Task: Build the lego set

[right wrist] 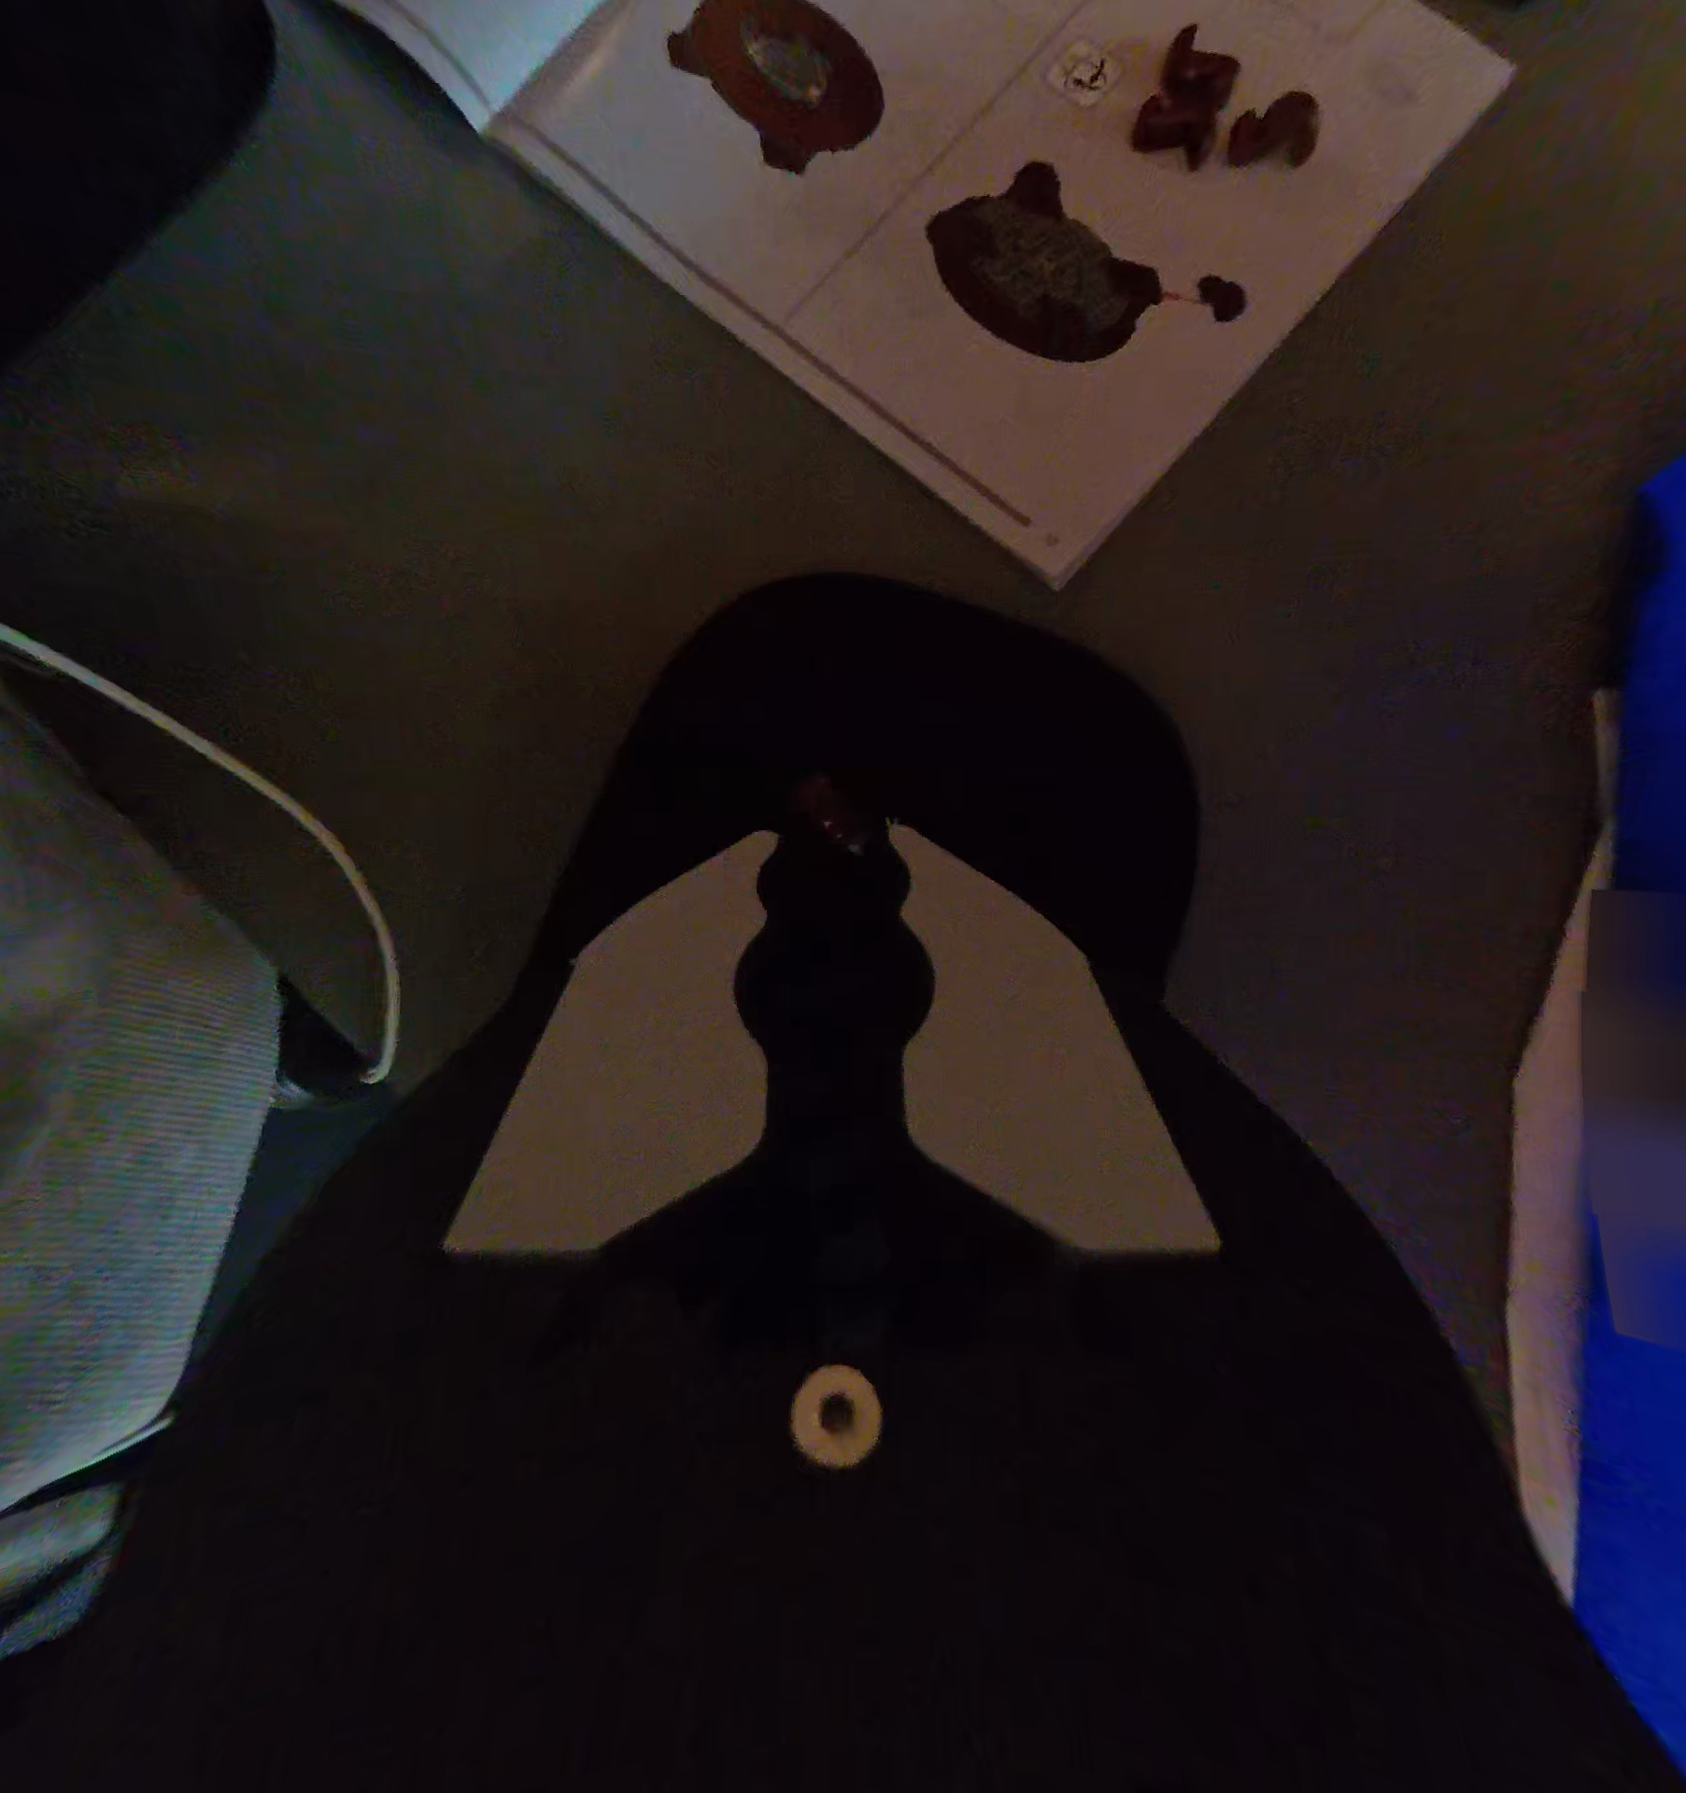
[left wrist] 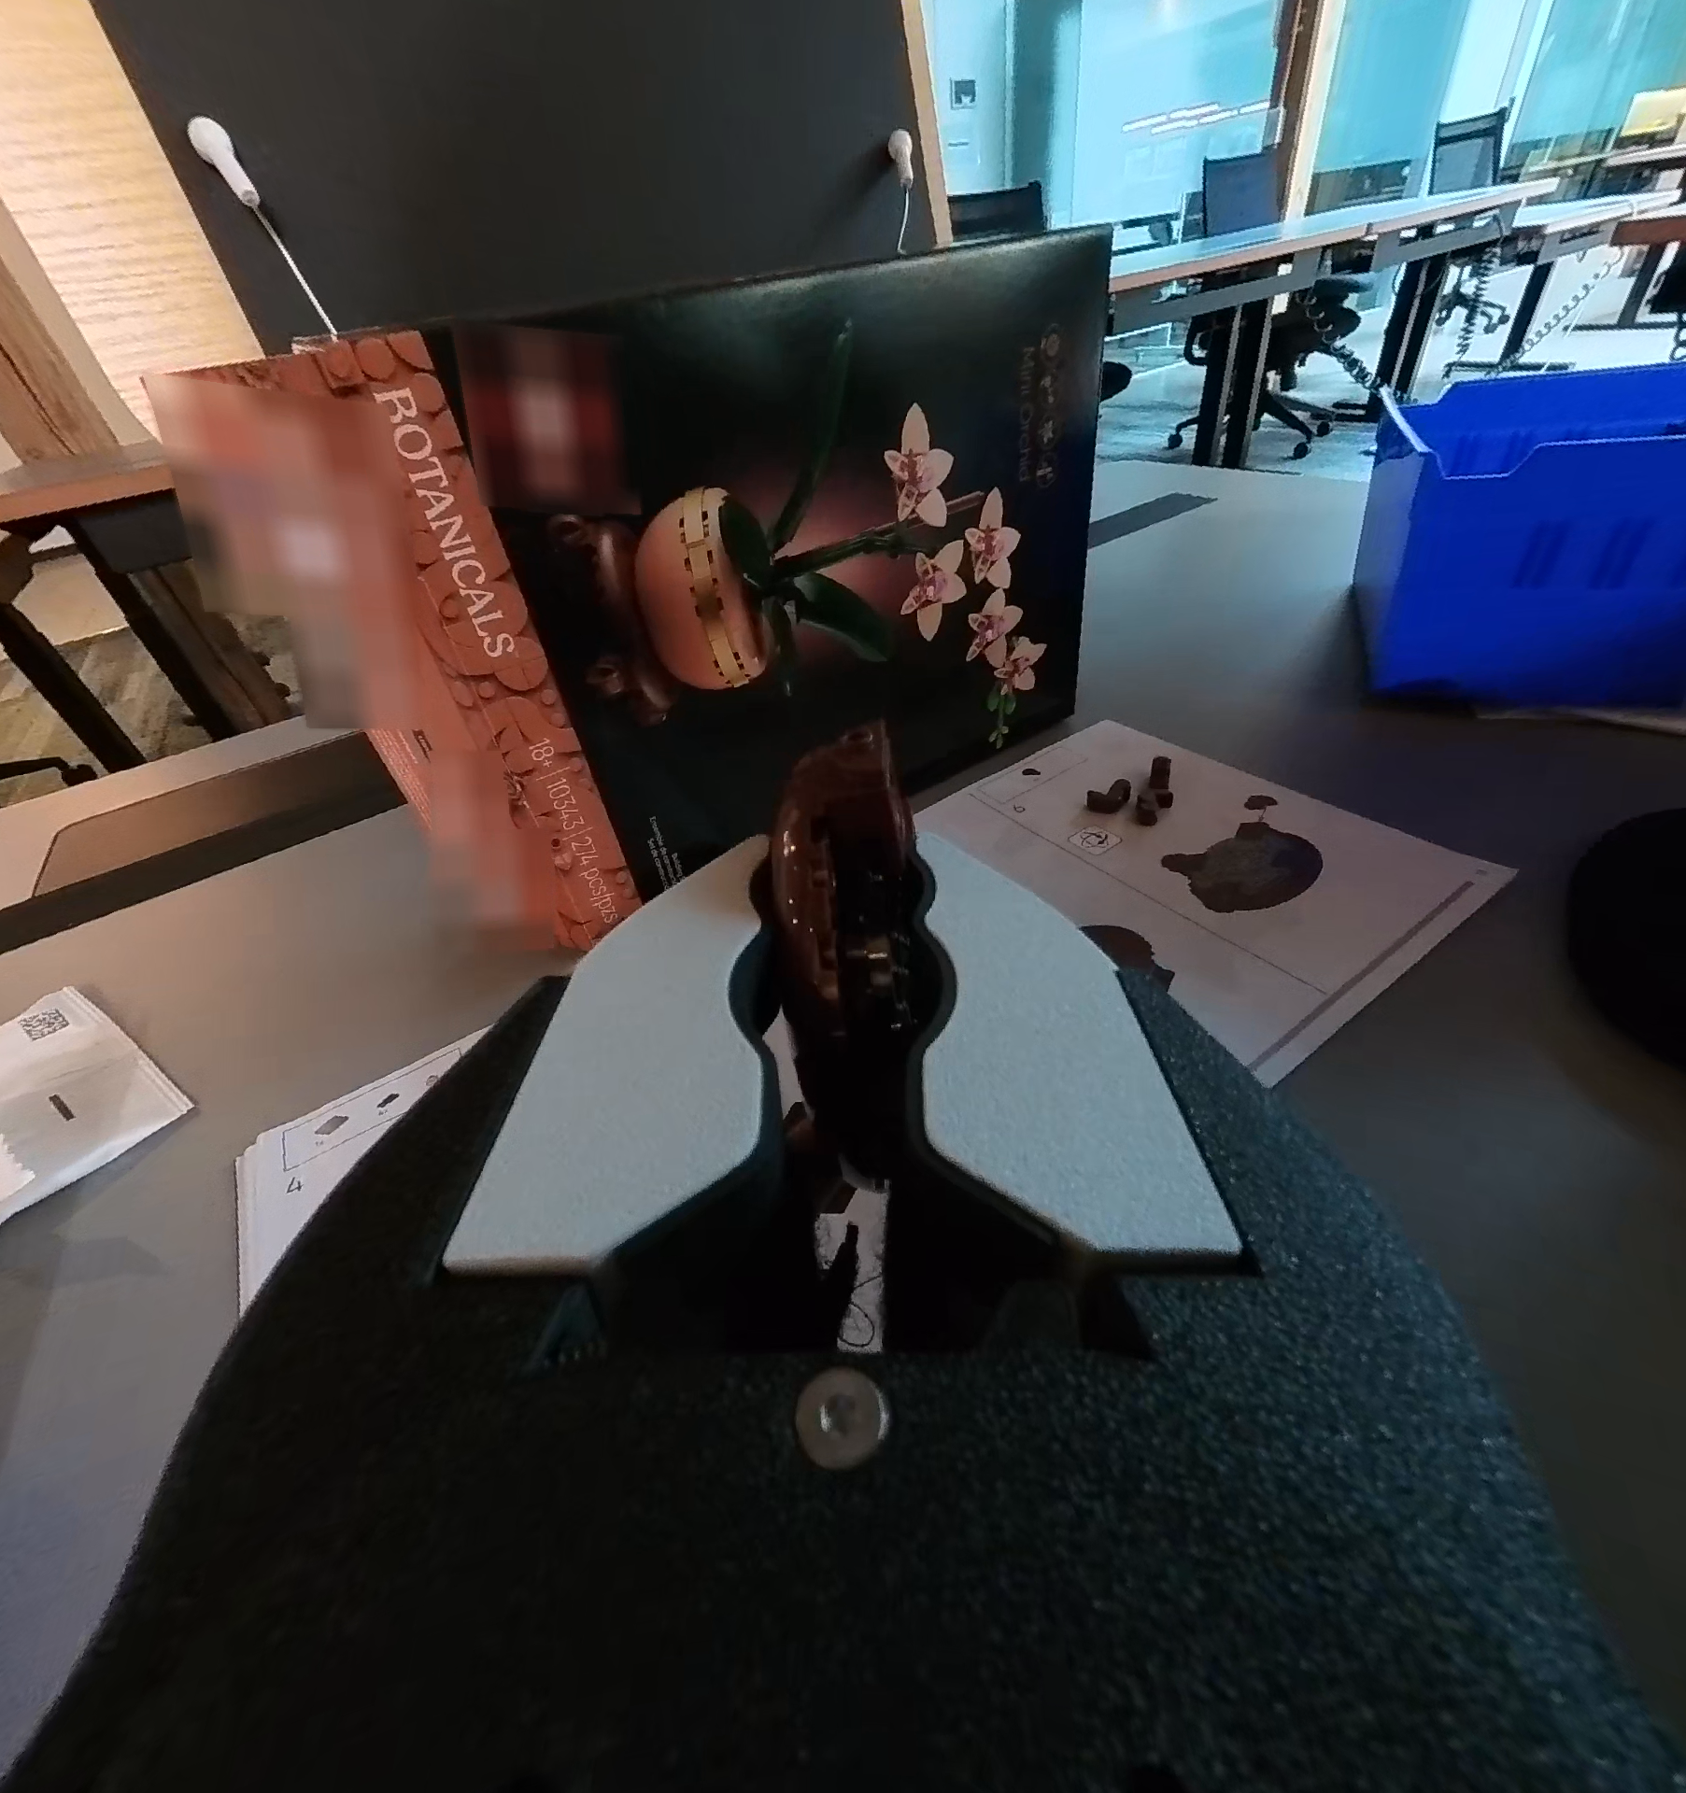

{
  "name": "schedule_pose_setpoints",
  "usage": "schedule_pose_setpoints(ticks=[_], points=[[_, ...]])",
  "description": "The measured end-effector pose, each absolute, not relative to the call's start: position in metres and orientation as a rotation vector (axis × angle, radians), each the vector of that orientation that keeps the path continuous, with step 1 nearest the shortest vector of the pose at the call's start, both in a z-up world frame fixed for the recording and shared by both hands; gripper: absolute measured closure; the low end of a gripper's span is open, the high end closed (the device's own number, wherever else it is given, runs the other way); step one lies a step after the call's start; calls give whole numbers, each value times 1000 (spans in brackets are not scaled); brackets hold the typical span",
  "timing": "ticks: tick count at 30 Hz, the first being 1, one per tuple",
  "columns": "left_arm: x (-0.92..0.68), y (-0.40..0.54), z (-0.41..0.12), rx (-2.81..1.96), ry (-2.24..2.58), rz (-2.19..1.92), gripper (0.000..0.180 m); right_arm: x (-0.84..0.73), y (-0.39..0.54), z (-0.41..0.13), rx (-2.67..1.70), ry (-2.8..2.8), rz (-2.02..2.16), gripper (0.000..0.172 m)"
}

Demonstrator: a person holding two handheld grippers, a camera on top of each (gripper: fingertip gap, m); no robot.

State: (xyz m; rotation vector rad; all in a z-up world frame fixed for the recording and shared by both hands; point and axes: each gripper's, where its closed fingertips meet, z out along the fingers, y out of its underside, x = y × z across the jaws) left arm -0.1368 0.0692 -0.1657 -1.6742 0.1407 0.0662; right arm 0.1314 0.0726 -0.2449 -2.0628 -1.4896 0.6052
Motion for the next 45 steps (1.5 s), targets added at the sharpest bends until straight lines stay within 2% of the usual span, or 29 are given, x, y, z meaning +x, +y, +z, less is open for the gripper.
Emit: schedule_pose_setpoints(ticks=[6,13,27,30,37,42,45], points=[[-135,69,-165,-1669,153,62,159,141,82,-243,-1770,-1780,507,158],[-133,69,-163,-1663,169,80,159,135,79,-246,-1435,-2184,589,152],[-128,71,-169,-1685,223,119,158,127,76,-255,-1367,-2203,701,166],[-128,71,-168,-1683,225,119,159,122,78,-247,-1480,-2051,837,166],[-116,72,-159,-1645,223,47,159,70,100,-143,-1593,-947,1641,167],[-109,69,-145,-1590,178,-45,158,37,92,-105,-1435,-633,1978,167],[-109,65,-135,-1544,145,-80,159,13,85,-97,-1378,-620,2011,167]])
